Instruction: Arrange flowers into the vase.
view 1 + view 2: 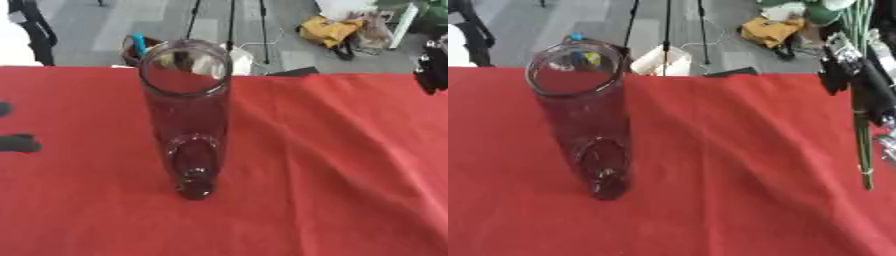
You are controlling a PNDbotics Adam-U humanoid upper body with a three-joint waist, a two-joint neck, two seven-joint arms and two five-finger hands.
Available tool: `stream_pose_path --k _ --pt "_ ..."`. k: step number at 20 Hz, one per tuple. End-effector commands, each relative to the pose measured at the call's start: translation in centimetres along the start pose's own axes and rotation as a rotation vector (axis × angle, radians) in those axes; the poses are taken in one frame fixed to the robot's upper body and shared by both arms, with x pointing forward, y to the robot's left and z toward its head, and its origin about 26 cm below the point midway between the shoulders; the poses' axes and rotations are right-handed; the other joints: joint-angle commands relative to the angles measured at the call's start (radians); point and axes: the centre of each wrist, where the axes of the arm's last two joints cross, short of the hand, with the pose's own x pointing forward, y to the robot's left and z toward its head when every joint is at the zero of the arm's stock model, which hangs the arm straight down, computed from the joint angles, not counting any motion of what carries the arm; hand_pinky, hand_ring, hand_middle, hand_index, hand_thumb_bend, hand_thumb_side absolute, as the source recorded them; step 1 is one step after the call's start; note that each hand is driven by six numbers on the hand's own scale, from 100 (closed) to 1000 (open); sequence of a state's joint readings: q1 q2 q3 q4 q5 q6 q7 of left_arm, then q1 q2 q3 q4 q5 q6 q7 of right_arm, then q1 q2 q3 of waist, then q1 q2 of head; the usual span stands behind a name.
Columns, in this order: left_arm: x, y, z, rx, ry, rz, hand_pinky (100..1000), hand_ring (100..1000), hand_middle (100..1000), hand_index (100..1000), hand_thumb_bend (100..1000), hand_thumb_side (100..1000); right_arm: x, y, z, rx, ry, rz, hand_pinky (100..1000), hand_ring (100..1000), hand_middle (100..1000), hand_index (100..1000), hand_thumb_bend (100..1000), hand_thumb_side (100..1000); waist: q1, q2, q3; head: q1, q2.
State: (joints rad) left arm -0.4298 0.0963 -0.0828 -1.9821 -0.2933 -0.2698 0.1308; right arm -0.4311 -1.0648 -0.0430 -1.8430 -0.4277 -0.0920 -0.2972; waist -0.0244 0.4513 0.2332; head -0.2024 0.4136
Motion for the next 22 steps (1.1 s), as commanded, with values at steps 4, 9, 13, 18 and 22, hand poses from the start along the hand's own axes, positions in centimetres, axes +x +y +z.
stream_pose_path --k 4,9,13,18,22 --pt "0.5 0.3 -0.2 -0.021 -0.026 -0.008 720 580 776 874 100 1000 3.4 -0.7 -1.7 -0.017 -0.066 -0.126 100 100 100 100 100 875 -0.009 -0.035 0.009 0.014 0.015" --pt "0.4 0.3 -0.1 -0.033 -0.023 -0.008 720 579 776 874 100 1000 5.1 -0.7 -2.7 -0.029 -0.09 -0.258 100 100 100 100 100 882 -0.02 -0.036 0.025 0.003 0.008" --pt "0.5 0.2 -0.1 -0.045 -0.028 -0.007 720 579 776 873 100 1000 6.2 -0.6 -3.5 -0.04 -0.111 -0.353 100 100 100 100 100 893 -0.03 -0.036 0.035 -0.017 0.001" --pt "0.5 0.2 0.0 -0.059 -0.029 -0.006 720 578 776 874 100 1000 7.7 -0.6 -4.4 -0.055 -0.141 -0.466 100 100 100 100 100 896 -0.04 -0.037 0.045 -0.039 -0.008" --pt "0.4 0.2 0.0 -0.069 -0.027 -0.006 720 578 776 873 100 1000 8.7 -0.9 -4.9 -0.069 -0.182 -0.531 100 100 100 100 100 889 -0.045 -0.038 0.047 -0.054 -0.008"
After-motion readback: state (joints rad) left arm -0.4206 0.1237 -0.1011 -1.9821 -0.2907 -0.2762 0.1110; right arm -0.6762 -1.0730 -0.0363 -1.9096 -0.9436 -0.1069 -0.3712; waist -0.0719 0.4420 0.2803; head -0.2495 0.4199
